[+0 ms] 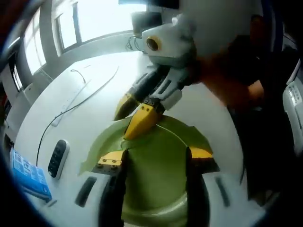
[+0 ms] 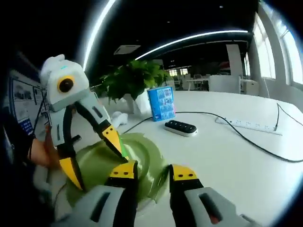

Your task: Pick up the tomato from the tabletop place it into the food storage container close the lid and lock the latches

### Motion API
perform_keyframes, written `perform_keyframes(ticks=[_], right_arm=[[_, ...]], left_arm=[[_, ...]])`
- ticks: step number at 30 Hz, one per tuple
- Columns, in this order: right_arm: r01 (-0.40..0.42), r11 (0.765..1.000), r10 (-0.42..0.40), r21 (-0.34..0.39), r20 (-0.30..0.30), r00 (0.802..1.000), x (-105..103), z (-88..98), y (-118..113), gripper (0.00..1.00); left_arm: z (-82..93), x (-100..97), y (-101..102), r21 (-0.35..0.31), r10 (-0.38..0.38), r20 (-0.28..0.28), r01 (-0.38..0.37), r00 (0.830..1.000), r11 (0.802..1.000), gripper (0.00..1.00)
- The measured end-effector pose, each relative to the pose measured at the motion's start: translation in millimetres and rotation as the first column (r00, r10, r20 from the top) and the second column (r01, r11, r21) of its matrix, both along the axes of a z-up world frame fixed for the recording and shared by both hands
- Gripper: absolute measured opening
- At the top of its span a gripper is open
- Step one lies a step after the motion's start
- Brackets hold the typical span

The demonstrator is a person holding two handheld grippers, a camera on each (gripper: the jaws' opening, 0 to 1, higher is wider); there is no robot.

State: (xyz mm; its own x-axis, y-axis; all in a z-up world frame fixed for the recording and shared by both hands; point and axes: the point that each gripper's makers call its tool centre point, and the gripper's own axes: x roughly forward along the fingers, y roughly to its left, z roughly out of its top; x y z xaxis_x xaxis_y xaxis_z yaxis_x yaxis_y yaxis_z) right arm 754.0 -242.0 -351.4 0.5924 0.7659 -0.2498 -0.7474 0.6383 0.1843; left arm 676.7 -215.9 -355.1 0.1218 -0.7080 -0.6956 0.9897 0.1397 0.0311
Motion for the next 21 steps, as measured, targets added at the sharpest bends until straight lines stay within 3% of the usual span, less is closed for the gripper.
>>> perform_keyframes(ticks=[2, 3, 4, 5, 7, 12, 15, 16, 18, 20, 21], right_arm=[[-0.013, 0.999, 0.012, 0.05, 0.029, 1.0, 0, 2.9, -2, 0.19], [-0.007, 0.999, 0.007, 0.037, 0.015, 1.0, 1, 1.0, -3, 0.19], [-0.023, 1.0, 0.022, 0.018, 0.034, 0.999, -2, 3.0, -3, 0.18], [-0.049, 0.999, 0.048, 0.009, 0.093, 0.995, -3, 5.7, -2, 0.17], [-0.049, 0.998, 0.047, 0.024, 0.096, 0.994, -4, 6.2, -2, 0.17], [-0.084, 0.996, 0.084, -0.007, 0.177, 0.981, -16, 14.8, -11, 0.18], [-0.153, 0.985, 0.137, 0.085, 0.172, 0.976, -28, 26.8, -5, 0.23], [-0.181, 0.976, 0.16, 0.121, 0.164, 0.973, -32, 31.2, -2, 0.23], [-0.207, 0.972, 0.18, 0.114, 0.212, 0.961, -36, 36.9, 2, 0.23], [-0.212, 0.972, 0.186, 0.097, 0.226, 0.956, -38, 36.8, 3, 0.23], [-0.212, 0.973, 0.187, 0.093, 0.225, 0.956, -38, 35.9, 5, 0.23]], left_arm=[[0.6, 1.4, 0, -0.001, 0.028, 0.015, -0.028, 1.0, 1.0, 0.39], [4.1, 4.7, 0, -0.003, 0.012, 0.071, -0.012, 0.997, 1.0, 0.4], [3.7, 0.6, 2, 0.002, 0.009, 0.064, -0.009, 0.998, 1.0, 0.39], [4.6, 1.4, 2, 0.009, 0.016, 0.064, -0.016, 0.998, 1.0, 0.39], [5.3, 4.0, 5, 0.006, 0.036, 0.078, -0.036, 0.996, 0.999, 0.39], [3.4, 13.3, 13, -0.059, 0.184, 0.017, -0.182, 0.983, 0.981, 0.4], [4.8, 9.3, 22, -0.081, 0.219, 0.031, -0.216, 0.975, 0.973, 0.38], [7.7, 9.4, 24, -0.103, 0.222, 0.075, -0.213, 0.972, 0.971, 0.37], [10.7, 9.7, 32, -0.125, 0.28, 0.099, -0.267, 0.955, 0.956, 0.35], [17.2, 14.1, 42, -0.156, 0.316, 0.196, -0.289, 0.928, 0.945, 0.34], [19.5, 18.8, 49, -0.161, 0.348, 0.245, -0.316, 0.905, 0.935, 0.32]])
